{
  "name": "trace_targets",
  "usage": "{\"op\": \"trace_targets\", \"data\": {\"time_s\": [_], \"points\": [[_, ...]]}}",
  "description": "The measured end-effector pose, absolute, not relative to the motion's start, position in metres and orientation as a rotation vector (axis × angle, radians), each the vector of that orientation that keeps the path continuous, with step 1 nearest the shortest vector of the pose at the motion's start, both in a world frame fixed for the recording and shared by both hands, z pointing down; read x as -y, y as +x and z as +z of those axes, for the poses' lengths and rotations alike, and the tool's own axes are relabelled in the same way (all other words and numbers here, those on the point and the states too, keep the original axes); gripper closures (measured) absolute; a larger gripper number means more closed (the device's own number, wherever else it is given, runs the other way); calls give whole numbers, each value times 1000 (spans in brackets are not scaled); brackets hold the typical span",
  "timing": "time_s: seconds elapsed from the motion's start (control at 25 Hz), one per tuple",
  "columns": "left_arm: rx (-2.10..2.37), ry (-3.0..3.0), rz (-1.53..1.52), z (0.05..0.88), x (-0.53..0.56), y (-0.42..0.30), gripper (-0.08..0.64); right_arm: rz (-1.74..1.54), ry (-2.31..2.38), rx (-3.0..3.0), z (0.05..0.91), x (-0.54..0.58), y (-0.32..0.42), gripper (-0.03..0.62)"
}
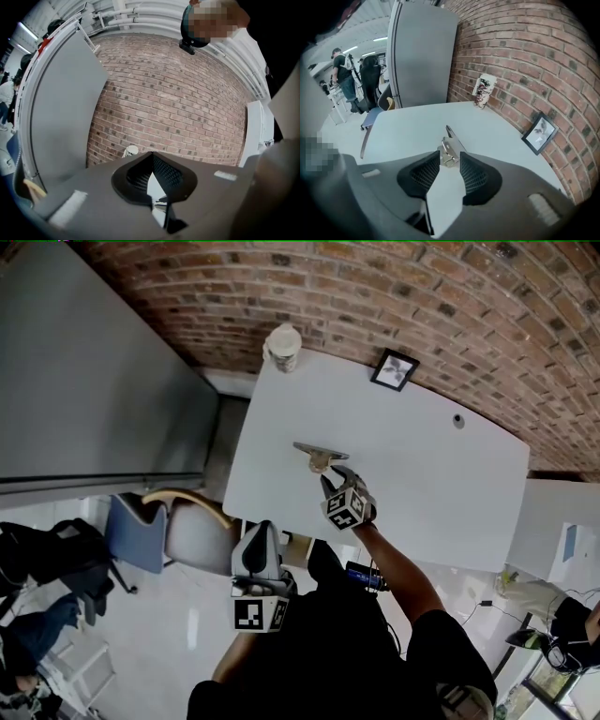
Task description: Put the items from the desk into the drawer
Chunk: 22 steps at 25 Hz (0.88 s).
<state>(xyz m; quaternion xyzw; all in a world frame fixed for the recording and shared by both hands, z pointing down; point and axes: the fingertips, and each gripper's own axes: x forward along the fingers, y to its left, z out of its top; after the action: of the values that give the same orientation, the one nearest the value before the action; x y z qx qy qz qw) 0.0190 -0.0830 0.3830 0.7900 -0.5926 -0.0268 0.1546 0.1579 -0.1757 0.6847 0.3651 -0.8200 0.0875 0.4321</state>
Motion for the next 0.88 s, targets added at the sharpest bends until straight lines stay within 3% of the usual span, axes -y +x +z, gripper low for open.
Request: {"op": "trace_targets", "data": {"time_s": [0.68, 0.88], "points": [[1727, 2218, -107, 386, 84, 21, 540, -55, 716, 1929, 725, 196, 150, 453], [1734, 2217, -80, 389, 81, 18, 540, -64, 728, 1919, 725, 200, 151, 482]]}}
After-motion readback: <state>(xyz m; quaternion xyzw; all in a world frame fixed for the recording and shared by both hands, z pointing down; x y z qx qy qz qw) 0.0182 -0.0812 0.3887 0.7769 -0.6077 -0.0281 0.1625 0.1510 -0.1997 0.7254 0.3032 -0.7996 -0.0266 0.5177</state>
